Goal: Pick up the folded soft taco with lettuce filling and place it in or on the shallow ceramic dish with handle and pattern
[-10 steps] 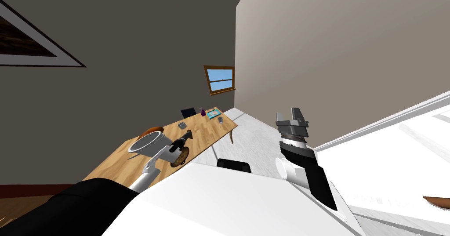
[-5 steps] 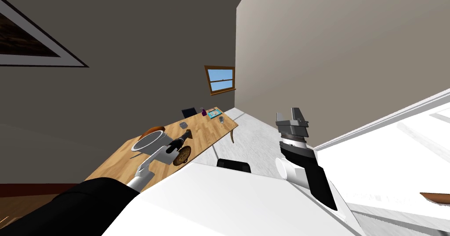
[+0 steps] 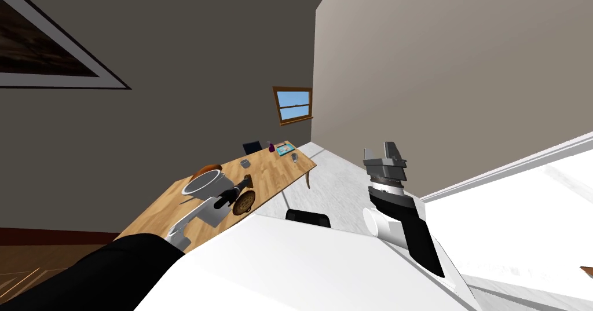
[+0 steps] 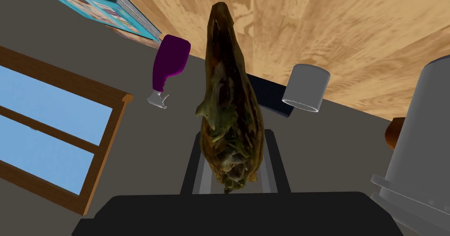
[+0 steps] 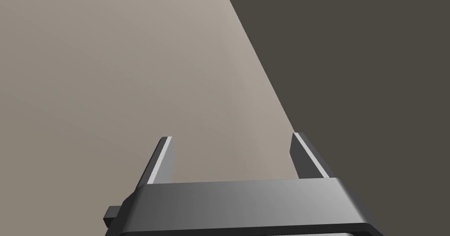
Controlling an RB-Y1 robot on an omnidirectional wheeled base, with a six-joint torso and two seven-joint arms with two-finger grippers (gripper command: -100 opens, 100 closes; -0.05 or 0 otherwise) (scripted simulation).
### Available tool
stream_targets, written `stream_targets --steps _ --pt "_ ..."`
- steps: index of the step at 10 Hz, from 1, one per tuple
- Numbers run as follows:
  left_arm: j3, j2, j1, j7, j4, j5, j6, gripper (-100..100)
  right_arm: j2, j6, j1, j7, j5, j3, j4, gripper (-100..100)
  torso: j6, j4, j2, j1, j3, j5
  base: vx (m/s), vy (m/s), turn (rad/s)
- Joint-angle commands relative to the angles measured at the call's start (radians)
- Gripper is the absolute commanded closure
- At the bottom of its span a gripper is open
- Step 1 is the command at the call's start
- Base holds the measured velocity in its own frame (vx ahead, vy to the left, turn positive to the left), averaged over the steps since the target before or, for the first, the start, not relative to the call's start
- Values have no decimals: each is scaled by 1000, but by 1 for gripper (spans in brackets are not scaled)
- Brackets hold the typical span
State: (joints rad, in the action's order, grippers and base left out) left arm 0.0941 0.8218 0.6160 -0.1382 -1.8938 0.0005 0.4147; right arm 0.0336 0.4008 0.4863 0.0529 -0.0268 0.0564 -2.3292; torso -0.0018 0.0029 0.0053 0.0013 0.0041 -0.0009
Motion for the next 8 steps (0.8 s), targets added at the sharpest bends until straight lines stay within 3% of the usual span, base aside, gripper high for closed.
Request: stream_targets --steps 1,2,8 --pt "-15 20 30 -3 -19 4 13 100 0 0 0 0 0 0 0 0 0 0 0 0 0 0 -9 41 59" --pt "-33 46 66 -7 -40 12 28 100 0 0 0 0 0 0 0 0 0 0 0 0 0 0 -7 49 115" --pt "-87 117 167 -21 -85 27 67 100 0 0 0 0 0 0 0 0 0 -1 -1 -2 -1 -1 1 38 68"
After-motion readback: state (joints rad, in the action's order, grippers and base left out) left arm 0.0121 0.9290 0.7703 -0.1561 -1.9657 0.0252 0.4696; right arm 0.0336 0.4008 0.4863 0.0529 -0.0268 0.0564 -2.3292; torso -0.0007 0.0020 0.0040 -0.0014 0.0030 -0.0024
